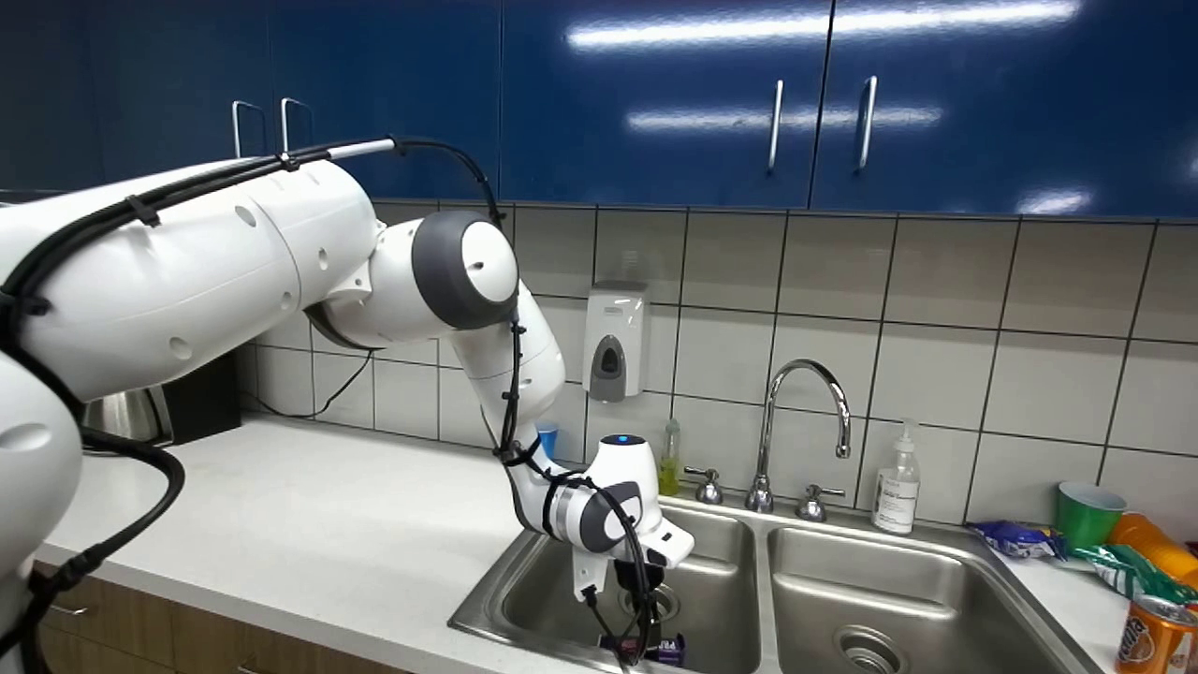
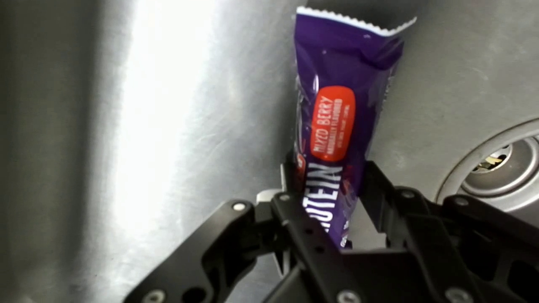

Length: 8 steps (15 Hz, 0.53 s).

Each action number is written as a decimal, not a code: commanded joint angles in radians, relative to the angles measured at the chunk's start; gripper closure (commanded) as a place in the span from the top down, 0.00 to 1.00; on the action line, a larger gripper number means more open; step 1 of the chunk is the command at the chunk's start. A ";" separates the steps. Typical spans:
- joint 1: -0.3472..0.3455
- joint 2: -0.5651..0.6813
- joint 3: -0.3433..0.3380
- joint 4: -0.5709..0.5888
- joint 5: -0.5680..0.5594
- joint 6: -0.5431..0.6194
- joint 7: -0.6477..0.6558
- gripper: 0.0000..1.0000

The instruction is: Move the candy bar to the counter on the left

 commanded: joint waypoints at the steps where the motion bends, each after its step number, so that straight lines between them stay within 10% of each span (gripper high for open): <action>1: -0.015 0.013 0.001 0.046 0.006 -0.050 0.021 0.15; 8: -0.024 0.023 0.002 0.069 0.002 -0.076 0.033 0.13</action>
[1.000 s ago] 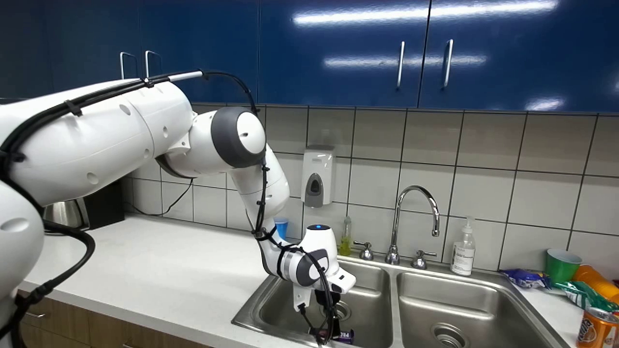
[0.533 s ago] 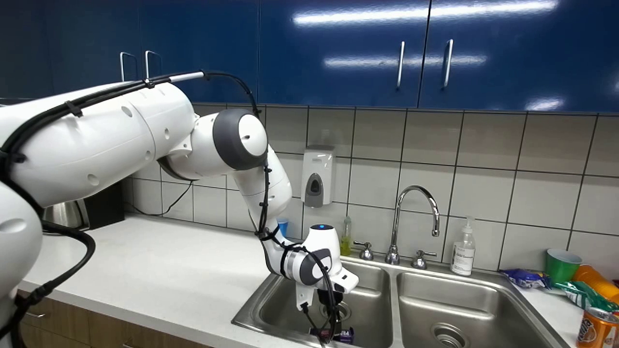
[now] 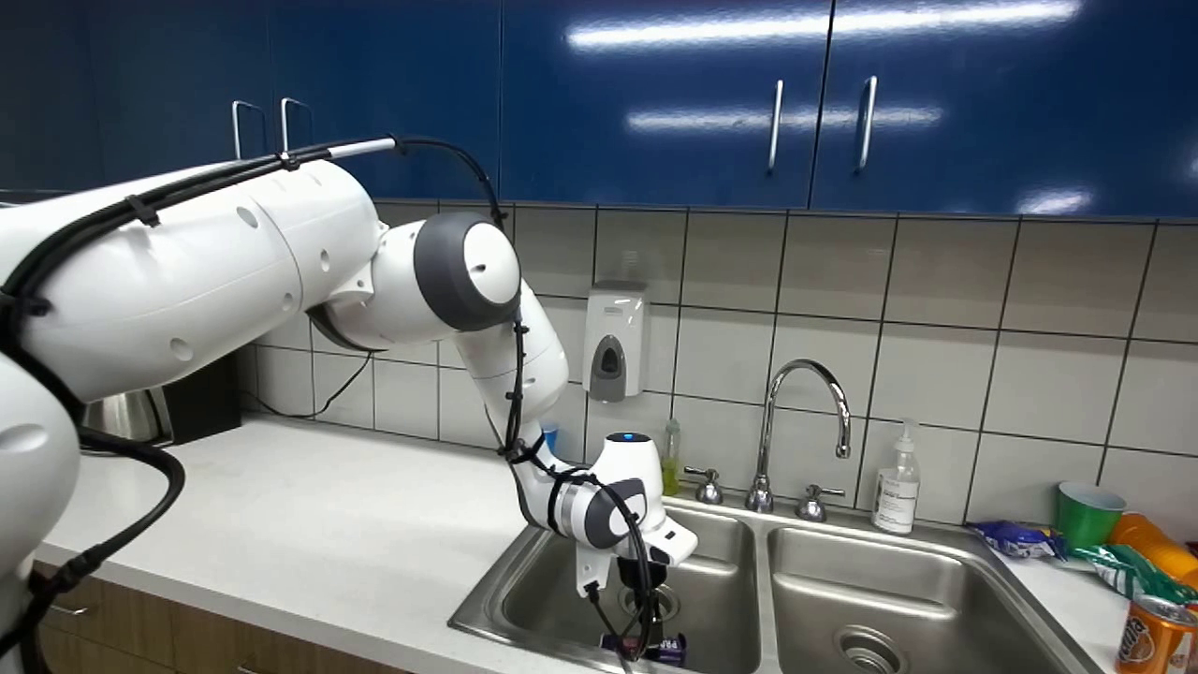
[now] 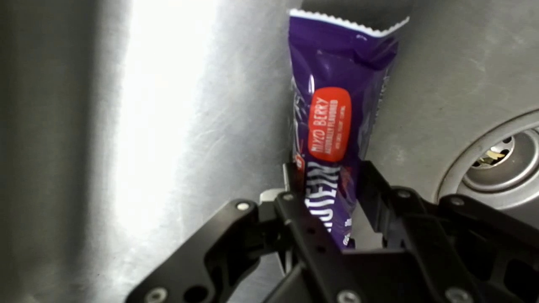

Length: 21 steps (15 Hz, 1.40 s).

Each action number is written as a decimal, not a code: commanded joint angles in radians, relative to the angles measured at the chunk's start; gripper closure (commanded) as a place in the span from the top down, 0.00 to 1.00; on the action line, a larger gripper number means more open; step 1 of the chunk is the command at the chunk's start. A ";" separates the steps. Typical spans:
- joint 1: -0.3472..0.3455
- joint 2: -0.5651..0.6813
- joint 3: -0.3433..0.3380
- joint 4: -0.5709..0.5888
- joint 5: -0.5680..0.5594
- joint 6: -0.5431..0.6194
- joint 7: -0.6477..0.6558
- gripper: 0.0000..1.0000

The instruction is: Move the candy bar to the counter on the left

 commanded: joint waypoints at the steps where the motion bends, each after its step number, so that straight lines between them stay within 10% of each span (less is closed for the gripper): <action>1: -0.015 0.016 0.004 0.041 0.002 -0.036 0.019 0.13; 21: 0.020 -0.074 -0.027 0.002 -0.031 -0.029 0.000 0.13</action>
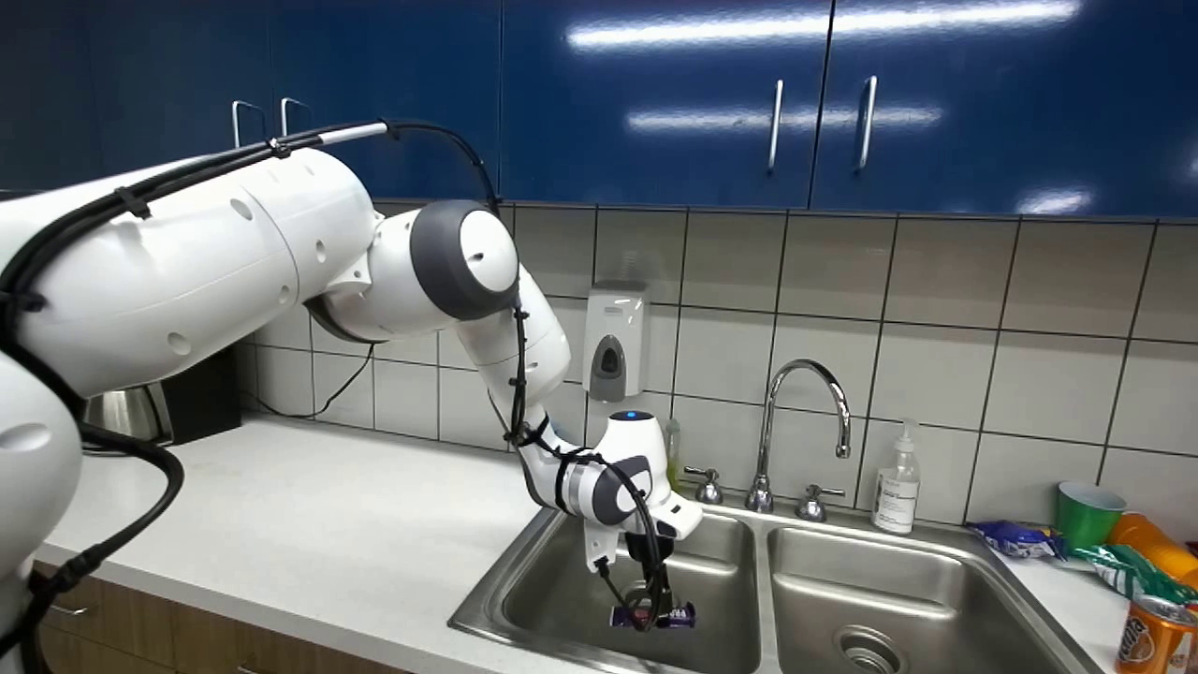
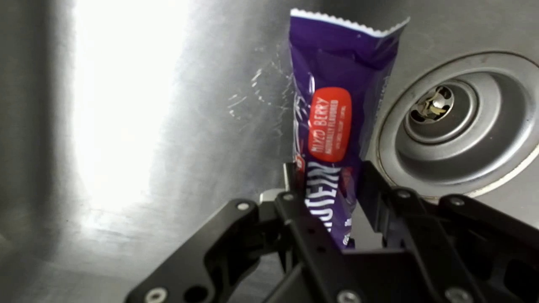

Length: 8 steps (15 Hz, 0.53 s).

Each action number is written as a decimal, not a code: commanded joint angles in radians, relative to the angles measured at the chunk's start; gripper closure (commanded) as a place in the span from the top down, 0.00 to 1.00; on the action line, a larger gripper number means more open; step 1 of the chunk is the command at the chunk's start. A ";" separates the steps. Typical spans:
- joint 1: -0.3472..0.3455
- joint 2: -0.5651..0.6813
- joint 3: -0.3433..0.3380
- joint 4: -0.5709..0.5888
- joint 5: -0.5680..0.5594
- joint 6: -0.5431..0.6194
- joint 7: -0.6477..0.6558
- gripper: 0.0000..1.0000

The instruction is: Move the candy bar to the counter on the left

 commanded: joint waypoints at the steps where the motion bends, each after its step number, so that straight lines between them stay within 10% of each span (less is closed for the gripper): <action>1: 0.013 -0.052 -0.011 -0.035 -0.024 -0.028 -0.006 0.13; 8: 0.026 -0.103 -0.011 -0.081 -0.066 -0.033 -0.060 0.13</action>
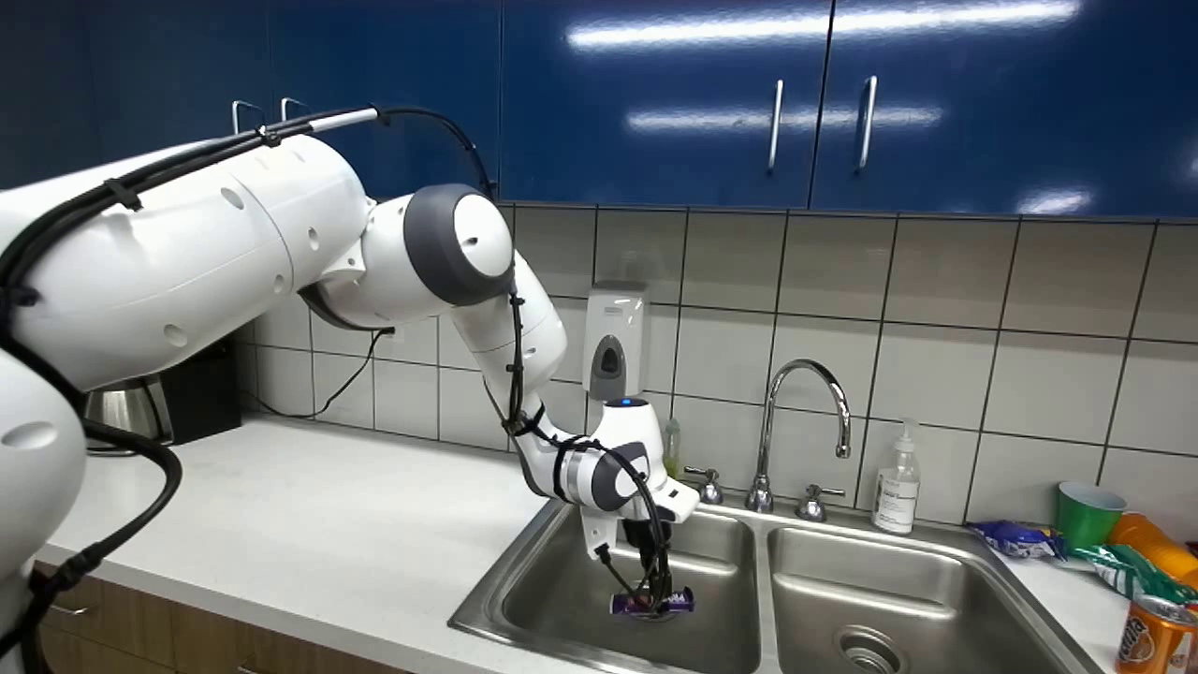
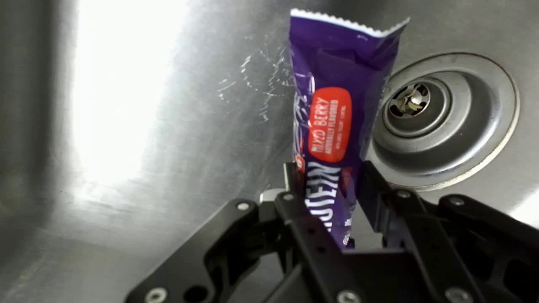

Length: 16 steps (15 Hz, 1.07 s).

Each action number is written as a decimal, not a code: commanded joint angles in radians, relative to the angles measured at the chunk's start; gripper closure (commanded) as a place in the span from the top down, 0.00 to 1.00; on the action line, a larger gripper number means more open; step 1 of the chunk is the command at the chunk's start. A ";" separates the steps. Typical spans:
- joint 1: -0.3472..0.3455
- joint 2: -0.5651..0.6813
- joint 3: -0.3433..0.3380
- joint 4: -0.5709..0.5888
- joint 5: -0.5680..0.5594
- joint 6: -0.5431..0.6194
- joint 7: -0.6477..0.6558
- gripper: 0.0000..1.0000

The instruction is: Move the candy bar to the counter on the left

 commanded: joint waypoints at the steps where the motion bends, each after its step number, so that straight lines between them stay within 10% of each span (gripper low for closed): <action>1: 0.012 -0.074 -0.006 -0.068 -0.039 -0.034 -0.050 0.13; 16: 0.106 -0.267 -0.057 -0.306 -0.145 -0.024 -0.180 0.13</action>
